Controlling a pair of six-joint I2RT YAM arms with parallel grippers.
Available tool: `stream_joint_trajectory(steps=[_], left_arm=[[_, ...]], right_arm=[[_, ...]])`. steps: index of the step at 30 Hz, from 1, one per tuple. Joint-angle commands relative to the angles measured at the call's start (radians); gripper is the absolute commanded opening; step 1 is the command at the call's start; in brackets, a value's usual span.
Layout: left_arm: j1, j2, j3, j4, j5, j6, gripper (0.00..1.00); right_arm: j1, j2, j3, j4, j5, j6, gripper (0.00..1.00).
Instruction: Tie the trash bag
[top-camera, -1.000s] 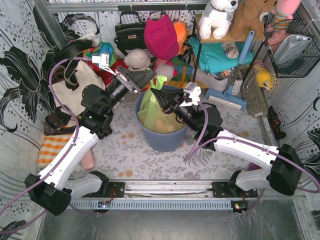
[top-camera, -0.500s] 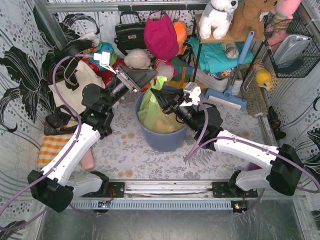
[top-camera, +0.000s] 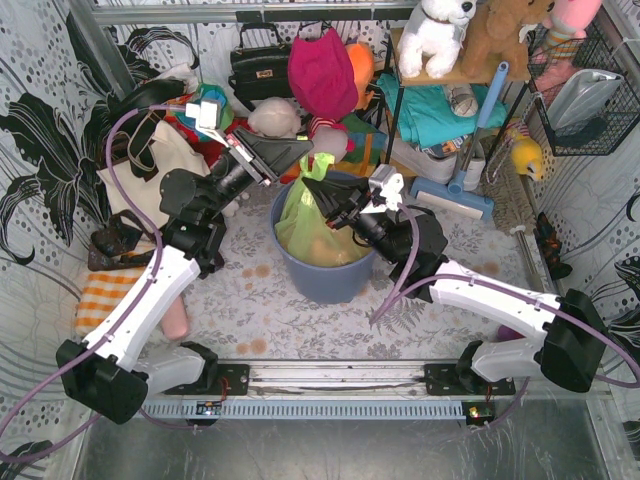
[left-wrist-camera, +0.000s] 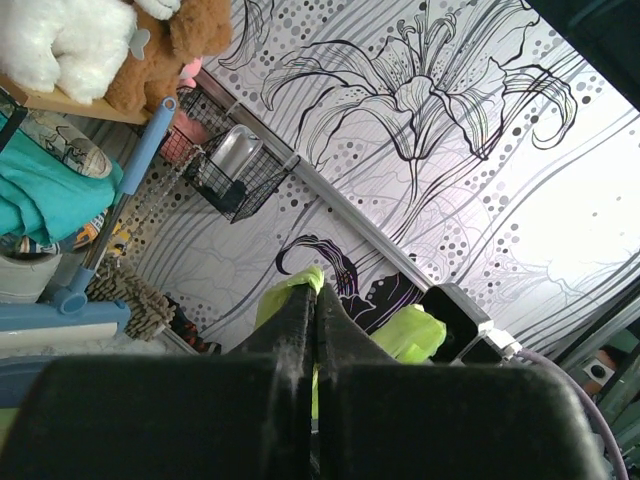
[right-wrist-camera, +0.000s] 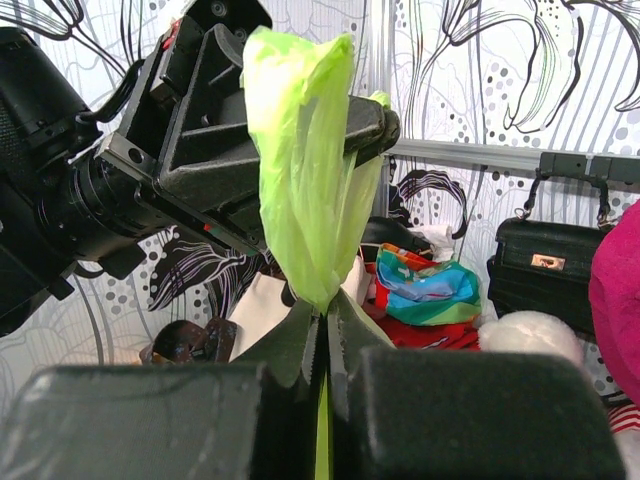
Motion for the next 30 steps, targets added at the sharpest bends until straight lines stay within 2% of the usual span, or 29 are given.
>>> stream_joint_trajectory(steps=[1,3,6,9,11,14,18,21,25,30], left_arm=[[0.007,-0.027,0.013,0.032,-0.002,0.022,0.0],[0.006,-0.033,0.007,0.029,-0.006,0.027,0.0],[0.007,-0.041,0.01,0.005,-0.014,0.044,0.0],[0.007,-0.046,0.01,-0.003,-0.017,0.052,0.0],[0.007,-0.046,0.012,-0.003,-0.012,0.052,0.0],[0.009,-0.046,0.011,-0.003,-0.012,0.049,0.0],[0.008,-0.044,0.01,-0.004,-0.012,0.048,0.0],[0.008,-0.042,0.009,-0.003,-0.01,0.045,0.0],[0.008,-0.041,0.005,0.005,-0.01,0.036,0.0],[0.008,-0.039,0.001,0.017,-0.008,0.027,0.0]], right_arm=[[-0.003,-0.05,-0.005,0.002,-0.017,0.024,0.02],[-0.002,-0.07,-0.005,-0.029,-0.016,0.023,0.19],[-0.001,-0.106,-0.012,-0.065,-0.017,0.014,0.35],[-0.003,-0.142,-0.019,-0.09,-0.01,0.007,0.47],[-0.003,-0.154,-0.012,-0.105,-0.017,0.003,0.46],[0.0,-0.154,0.007,-0.105,-0.059,-0.001,0.33],[0.004,-0.141,0.031,-0.076,-0.127,-0.01,0.25],[0.011,-0.125,0.05,-0.063,-0.172,-0.02,0.26],[0.02,-0.09,0.09,-0.064,-0.236,-0.047,0.33],[0.03,-0.053,0.135,-0.085,-0.217,-0.104,0.37]])
